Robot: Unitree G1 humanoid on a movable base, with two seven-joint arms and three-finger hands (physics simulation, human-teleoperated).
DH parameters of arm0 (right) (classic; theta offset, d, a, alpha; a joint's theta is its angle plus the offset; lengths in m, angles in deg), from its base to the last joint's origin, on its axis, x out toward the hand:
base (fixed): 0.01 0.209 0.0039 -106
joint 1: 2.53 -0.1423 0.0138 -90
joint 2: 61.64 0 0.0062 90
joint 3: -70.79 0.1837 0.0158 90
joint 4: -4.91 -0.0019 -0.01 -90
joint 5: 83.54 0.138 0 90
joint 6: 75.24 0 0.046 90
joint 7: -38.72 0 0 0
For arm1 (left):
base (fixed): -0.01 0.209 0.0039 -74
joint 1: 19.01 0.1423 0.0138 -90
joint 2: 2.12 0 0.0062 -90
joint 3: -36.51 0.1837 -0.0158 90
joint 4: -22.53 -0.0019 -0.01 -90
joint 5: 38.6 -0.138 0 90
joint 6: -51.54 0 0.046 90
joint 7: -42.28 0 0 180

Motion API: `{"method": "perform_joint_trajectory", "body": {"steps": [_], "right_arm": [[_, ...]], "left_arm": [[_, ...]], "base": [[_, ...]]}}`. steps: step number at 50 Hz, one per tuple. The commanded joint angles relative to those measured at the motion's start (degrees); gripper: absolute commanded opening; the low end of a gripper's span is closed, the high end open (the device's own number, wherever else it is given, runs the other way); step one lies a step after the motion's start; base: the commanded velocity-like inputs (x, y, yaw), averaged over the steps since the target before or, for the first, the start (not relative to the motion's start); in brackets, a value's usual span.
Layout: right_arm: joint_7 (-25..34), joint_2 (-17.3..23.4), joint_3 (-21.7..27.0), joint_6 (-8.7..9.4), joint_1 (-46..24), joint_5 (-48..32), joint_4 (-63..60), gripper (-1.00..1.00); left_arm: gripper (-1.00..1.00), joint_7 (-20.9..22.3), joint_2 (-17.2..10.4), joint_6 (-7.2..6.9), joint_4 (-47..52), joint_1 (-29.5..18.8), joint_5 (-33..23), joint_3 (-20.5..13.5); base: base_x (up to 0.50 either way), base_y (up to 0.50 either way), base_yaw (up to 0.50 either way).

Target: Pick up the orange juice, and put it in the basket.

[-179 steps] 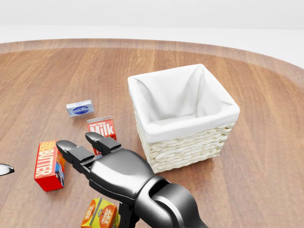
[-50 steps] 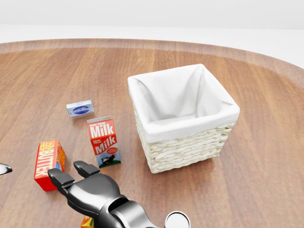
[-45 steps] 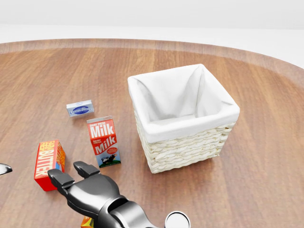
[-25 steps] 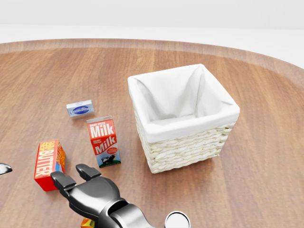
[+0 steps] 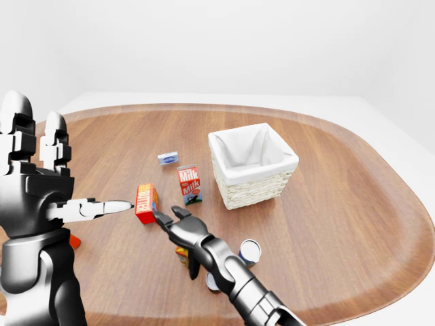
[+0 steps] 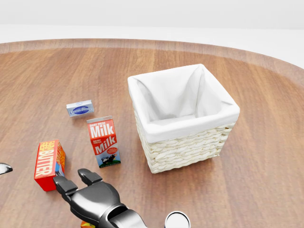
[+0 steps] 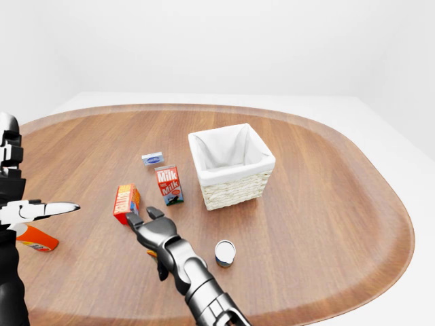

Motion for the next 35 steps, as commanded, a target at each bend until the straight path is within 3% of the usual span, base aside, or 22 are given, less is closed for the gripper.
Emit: {"method": "perform_joint_trajectory", "body": {"steps": [1, 5, 6, 7, 35], "right_arm": [[-2.2, 0.0, 0.3, 0.0, 0.1, -0.4, 3.2, 1.0], [-3.0, -0.1, 0.1, 0.0, 0.8, -0.3, 4.0, 0.95], [-3.1, -0.1, 0.1, 0.0, 1.0, -0.3, 4.0, -0.17], [-3.3, 0.0, 0.1, 0.0, 1.0, -0.2, 4.1, -1.0], [-1.9, 0.3, 0.2, 0.0, 1.3, 0.8, 2.4, -1.0]], "left_arm": [[1.0, 0.0, 0.0, 0.0, 0.0, 0.0, 0.0, 0.0], [1.0, 0.0, 0.0, 0.0, 0.0, 0.0, 0.0, 0.0], [1.0, 0.0, 0.0, 0.0, 0.0, 0.0, 0.0, 0.0], [1.0, 0.0, 0.0, 0.0, 0.0, 0.0, 0.0, 0.0], [1.0, 0.0, 0.0, 0.0, 0.0, 0.0, 0.0, 0.0]], "base": [[0.0, 0.0, 0.0], [0.0, 0.0, 0.0], [0.0, 0.0, 0.0], [0.0, 0.0, 0.0], [0.0, 0.0, 0.0]]}}
